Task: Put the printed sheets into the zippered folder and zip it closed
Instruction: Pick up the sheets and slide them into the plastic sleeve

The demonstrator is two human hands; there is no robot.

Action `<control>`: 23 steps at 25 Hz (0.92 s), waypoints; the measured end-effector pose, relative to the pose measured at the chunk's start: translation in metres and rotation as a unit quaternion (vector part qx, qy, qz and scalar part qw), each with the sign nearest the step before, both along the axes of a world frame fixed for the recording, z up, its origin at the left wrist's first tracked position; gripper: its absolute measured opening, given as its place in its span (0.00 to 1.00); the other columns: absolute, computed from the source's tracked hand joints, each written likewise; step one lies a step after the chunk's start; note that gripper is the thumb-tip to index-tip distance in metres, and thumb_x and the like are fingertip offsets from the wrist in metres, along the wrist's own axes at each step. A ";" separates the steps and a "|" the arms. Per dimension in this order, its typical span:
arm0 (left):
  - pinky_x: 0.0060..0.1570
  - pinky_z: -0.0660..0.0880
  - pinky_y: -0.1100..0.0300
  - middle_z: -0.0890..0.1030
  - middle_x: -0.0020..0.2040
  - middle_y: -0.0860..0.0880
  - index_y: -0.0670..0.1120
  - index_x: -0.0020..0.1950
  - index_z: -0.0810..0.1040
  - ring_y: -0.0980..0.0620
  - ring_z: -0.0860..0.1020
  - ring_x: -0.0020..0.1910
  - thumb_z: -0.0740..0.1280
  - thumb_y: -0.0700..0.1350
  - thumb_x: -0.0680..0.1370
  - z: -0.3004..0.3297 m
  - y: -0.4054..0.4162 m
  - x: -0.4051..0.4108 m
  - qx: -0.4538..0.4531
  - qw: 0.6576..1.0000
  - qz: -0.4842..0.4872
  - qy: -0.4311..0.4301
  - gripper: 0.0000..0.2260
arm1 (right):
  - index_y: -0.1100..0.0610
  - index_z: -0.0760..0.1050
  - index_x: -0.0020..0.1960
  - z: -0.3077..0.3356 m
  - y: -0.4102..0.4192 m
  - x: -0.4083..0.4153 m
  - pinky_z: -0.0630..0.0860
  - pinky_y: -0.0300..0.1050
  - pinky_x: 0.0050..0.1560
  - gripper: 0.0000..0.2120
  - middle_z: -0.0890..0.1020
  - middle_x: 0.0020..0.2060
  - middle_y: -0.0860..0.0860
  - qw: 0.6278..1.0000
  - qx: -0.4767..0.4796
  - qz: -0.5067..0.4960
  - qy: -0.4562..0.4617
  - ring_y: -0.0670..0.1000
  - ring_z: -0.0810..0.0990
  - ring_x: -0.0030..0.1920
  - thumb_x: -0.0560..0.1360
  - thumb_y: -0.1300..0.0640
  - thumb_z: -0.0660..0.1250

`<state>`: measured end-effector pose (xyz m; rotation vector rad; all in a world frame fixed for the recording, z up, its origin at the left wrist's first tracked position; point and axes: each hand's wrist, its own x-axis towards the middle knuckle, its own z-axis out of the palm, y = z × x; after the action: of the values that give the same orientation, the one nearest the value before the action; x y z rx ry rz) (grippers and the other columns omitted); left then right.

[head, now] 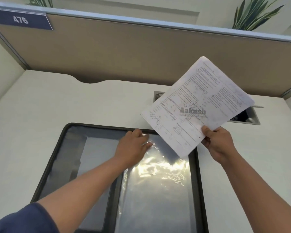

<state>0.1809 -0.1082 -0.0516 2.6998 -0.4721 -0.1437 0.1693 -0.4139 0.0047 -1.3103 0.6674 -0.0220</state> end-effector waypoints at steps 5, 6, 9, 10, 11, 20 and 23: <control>0.42 0.75 0.50 0.81 0.50 0.49 0.48 0.52 0.86 0.43 0.75 0.47 0.71 0.49 0.79 -0.004 -0.003 0.000 -0.017 0.994 -0.037 -0.106 0.07 | 0.55 0.79 0.53 -0.006 0.018 0.030 0.85 0.43 0.44 0.05 0.87 0.53 0.52 1.000 -0.019 -0.016 -0.015 0.51 0.87 0.52 0.81 0.64 0.67; 0.43 0.74 0.50 0.82 0.50 0.50 0.47 0.49 0.86 0.43 0.76 0.48 0.72 0.47 0.77 -0.005 -0.003 0.001 -0.030 0.993 -0.035 -0.111 0.05 | 0.55 0.80 0.53 -0.006 0.019 0.036 0.85 0.43 0.44 0.06 0.87 0.52 0.51 0.999 -0.023 -0.016 -0.021 0.51 0.87 0.51 0.81 0.64 0.67; 0.50 0.64 0.53 0.82 0.48 0.57 0.50 0.45 0.81 0.47 0.74 0.54 0.72 0.44 0.76 -0.003 0.000 0.005 -0.063 0.993 -0.040 -0.093 0.01 | 0.54 0.80 0.53 -0.004 0.025 0.052 0.85 0.44 0.46 0.07 0.88 0.51 0.49 0.999 -0.034 -0.006 -0.038 0.50 0.87 0.51 0.81 0.64 0.67; 0.51 0.60 0.54 0.82 0.45 0.58 0.51 0.45 0.79 0.50 0.74 0.54 0.70 0.44 0.76 -0.002 0.002 0.007 -0.064 0.993 -0.048 -0.083 0.02 | 0.54 0.81 0.53 -0.003 0.027 0.058 0.85 0.44 0.46 0.07 0.88 0.50 0.48 0.998 -0.039 -0.003 -0.042 0.50 0.87 0.51 0.81 0.64 0.67; 0.51 0.58 0.55 0.81 0.43 0.58 0.52 0.44 0.78 0.52 0.73 0.54 0.69 0.44 0.76 0.000 0.003 0.010 -0.063 0.994 -0.055 -0.071 0.03 | 0.53 0.81 0.52 -0.002 0.030 0.063 0.85 0.44 0.46 0.07 0.89 0.48 0.46 0.998 -0.042 -0.001 -0.047 0.50 0.87 0.51 0.81 0.64 0.68; 0.53 0.55 0.61 0.72 0.45 0.64 0.58 0.50 0.70 0.61 0.65 0.50 0.69 0.41 0.73 -0.003 0.008 0.016 -0.096 0.991 -0.085 -0.038 0.14 | 0.53 0.81 0.52 -0.012 0.071 0.091 0.85 0.50 0.52 0.07 0.89 0.47 0.46 0.995 -0.043 0.052 -0.077 0.51 0.87 0.52 0.81 0.63 0.67; 0.55 0.56 0.62 0.72 0.48 0.63 0.57 0.56 0.72 0.61 0.65 0.51 0.70 0.42 0.74 -0.005 0.009 0.017 -0.106 0.989 -0.090 -0.043 0.15 | 0.52 0.82 0.52 -0.021 0.071 0.085 0.85 0.49 0.52 0.08 0.89 0.50 0.47 0.992 -0.055 0.081 -0.075 0.51 0.87 0.53 0.81 0.64 0.67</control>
<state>0.1976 -0.0996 -0.0567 2.4610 -0.7152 -0.0245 0.2545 -0.3432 -0.0158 -1.4498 0.4341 -0.0248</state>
